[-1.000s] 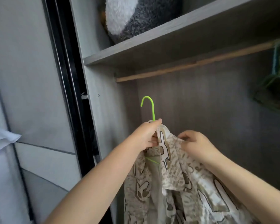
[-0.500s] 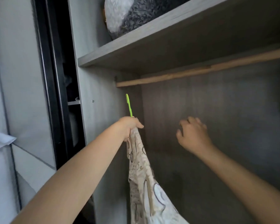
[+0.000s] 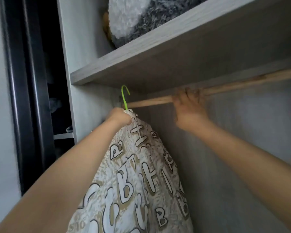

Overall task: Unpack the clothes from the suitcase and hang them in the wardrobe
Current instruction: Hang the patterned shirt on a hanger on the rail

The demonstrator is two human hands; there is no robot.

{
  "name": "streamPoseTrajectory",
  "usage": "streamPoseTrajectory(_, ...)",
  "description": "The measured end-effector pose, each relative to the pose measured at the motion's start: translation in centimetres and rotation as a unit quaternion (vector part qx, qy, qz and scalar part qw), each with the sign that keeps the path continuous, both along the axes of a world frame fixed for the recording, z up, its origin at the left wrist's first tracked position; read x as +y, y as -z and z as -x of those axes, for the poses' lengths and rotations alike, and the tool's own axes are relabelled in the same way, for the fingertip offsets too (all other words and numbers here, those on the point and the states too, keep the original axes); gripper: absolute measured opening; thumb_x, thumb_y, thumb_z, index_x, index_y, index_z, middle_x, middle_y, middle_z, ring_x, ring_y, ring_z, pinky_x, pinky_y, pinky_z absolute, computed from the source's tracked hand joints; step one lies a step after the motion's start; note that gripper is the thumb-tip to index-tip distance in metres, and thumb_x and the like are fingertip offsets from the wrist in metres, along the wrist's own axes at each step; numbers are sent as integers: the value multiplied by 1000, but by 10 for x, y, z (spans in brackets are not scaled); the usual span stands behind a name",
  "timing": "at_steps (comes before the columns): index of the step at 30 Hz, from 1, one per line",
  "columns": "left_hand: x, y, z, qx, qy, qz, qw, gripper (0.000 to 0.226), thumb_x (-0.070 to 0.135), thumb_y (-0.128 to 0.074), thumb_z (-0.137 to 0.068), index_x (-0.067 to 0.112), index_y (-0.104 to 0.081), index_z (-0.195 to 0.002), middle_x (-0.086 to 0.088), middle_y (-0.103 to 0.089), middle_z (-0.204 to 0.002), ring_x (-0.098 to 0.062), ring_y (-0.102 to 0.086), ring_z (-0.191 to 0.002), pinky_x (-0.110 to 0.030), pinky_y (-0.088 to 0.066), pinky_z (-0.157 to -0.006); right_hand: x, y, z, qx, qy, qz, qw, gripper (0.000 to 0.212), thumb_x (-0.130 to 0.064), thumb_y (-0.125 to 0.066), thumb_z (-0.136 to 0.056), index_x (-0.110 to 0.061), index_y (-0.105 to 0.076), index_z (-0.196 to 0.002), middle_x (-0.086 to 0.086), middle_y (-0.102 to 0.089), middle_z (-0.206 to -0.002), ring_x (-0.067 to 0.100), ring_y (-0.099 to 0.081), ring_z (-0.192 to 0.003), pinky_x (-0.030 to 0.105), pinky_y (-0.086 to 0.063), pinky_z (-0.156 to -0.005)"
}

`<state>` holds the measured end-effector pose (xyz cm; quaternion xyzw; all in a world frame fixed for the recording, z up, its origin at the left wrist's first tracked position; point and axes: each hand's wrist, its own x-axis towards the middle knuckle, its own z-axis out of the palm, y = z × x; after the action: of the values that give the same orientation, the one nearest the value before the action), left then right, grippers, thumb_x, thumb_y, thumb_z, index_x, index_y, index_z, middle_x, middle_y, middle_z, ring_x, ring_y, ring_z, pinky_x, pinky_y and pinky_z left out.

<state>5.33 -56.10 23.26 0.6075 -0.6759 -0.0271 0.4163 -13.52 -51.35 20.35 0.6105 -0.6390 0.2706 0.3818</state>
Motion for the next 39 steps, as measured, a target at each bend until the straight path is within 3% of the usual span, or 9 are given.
streamPoseTrajectory(4,-35,7,-2,-51,-6,-31,998,31,7,-59,-83,-1,-56,-114,-18,-59,-117,-30,-57,-109,-32,-47,-86,-18,6,-4,46,67,33,996,80,-14,-71,-68,3,-35,-137,23,-36,-142,42,-31,-132,67,-8,-105)
streamPoseTrajectory(9,-65,21,-1,-52,2,-80,995,37,5,-59,-84,-3,-52,-120,-17,-56,-122,-27,-56,-111,-29,-46,-88,-12,12,3,69,131,-30,989,75,-23,-38,-93,-6,14,-145,8,12,-154,28,9,-142,54,10,-111)
streamPoseTrajectory(15,-79,22,-5,-108,12,-85,990,36,7,-57,-84,-3,-52,-119,-16,-58,-115,-27,-57,-110,-30,-47,-88,-11,14,2,68,136,-41,988,75,-18,-38,-92,-7,15,-145,8,13,-154,27,12,-142,52,15,-110)
streamPoseTrajectory(20,-69,34,-9,-164,-23,13,986,31,6,-52,-84,1,-55,-114,-18,-59,-118,-31,-57,-108,-34,-48,-84,-10,16,-1,53,125,-39,990,77,-22,-40,-91,-7,13,-145,8,14,-154,27,14,-142,53,14,-110)
streamPoseTrajectory(24,-45,40,-16,-216,-68,82,971,35,8,-54,-84,1,-50,-117,-19,-52,-120,-35,-53,-111,-38,-48,-83,-2,23,-4,-10,63,-34,997,75,-21,-44,-90,-7,2,-147,6,11,-156,24,12,-143,51,10,-112)
streamPoseTrajectory(28,-5,47,-34,-265,-108,59,957,32,8,-52,-85,2,-53,-116,-20,-52,-122,-37,-51,-112,-38,-45,-84,10,44,-16,-66,-22,-52,996,65,-21,-48,-88,-5,-20,-144,9,-2,-156,25,0,-144,49,-3,-114)
streamPoseTrajectory(32,55,74,-57,-303,-151,52,939,29,4,-45,-86,3,-56,-113,-21,-55,-118,-38,-54,-109,-36,-44,-77,38,77,-35,-75,-153,-52,984,47,-15,-48,-86,-2,-44,-131,12,-26,-150,27,-23,-138,40,-18,-110)
streamPoseTrajectory(35,106,105,-77,-328,-168,49,929,24,3,-43,-86,0,-54,-107,-22,-58,-108,-37,-56,-97,-33,-36,-64,67,106,-54,-50,-214,-84,972,44,-16,-45,-87,-3,-47,-129,13,-35,-144,28,-31,-132,38,-25,-105)
streamPoseTrajectory(39,184,138,-97,-319,-226,26,920,29,6,-43,-88,-1,-47,-116,-26,-57,-107,-41,-55,-99,-37,-38,-70,116,138,-80,-15,-314,-130,941,43,-19,-40,-86,-1,-49,-124,14,-48,-131,30,-40,-123,39,-33,-98)
